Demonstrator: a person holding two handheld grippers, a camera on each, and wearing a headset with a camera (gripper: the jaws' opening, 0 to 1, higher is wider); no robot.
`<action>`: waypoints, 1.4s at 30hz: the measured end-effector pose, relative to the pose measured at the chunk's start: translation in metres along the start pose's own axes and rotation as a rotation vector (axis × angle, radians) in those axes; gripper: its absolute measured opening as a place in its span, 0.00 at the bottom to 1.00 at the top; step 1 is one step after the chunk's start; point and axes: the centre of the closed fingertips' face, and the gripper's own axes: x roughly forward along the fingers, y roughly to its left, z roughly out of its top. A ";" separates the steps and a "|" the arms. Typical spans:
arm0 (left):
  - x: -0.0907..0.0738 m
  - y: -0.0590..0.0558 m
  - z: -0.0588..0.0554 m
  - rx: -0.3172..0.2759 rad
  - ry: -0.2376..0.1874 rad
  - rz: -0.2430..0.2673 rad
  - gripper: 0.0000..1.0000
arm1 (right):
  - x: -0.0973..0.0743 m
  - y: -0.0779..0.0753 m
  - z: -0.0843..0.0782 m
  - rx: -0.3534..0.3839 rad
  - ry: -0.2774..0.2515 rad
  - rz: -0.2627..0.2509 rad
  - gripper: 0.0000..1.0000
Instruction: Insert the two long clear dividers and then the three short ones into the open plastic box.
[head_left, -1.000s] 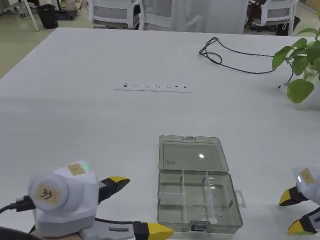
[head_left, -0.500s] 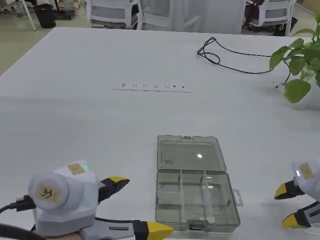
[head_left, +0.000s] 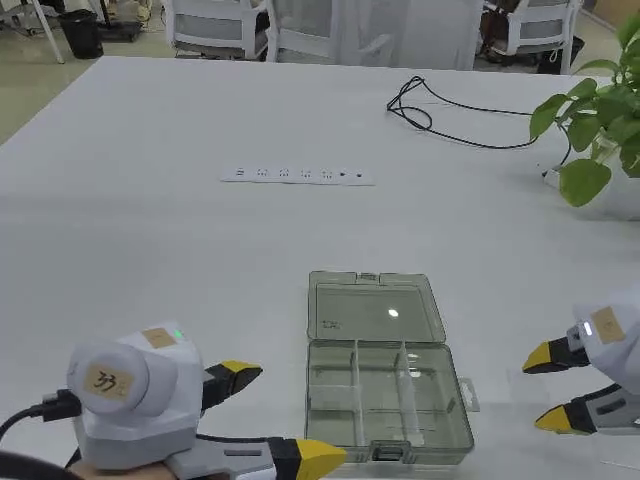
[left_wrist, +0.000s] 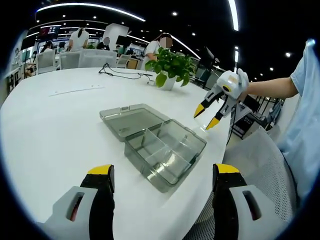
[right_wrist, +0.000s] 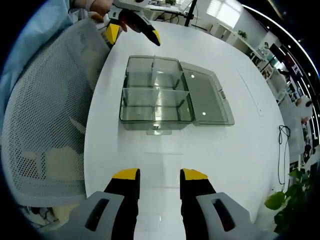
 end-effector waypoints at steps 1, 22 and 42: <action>0.001 0.000 0.000 -0.002 0.003 -0.004 0.81 | -0.001 -0.001 0.003 -0.013 -0.006 -0.007 0.32; 0.025 -0.031 0.038 -0.251 -0.033 -0.132 0.54 | -0.023 -0.013 0.105 -0.188 -0.158 -0.116 0.32; 0.047 -0.049 0.065 -0.586 -0.092 -0.254 0.23 | -0.014 -0.001 0.144 -0.312 -0.182 -0.127 0.32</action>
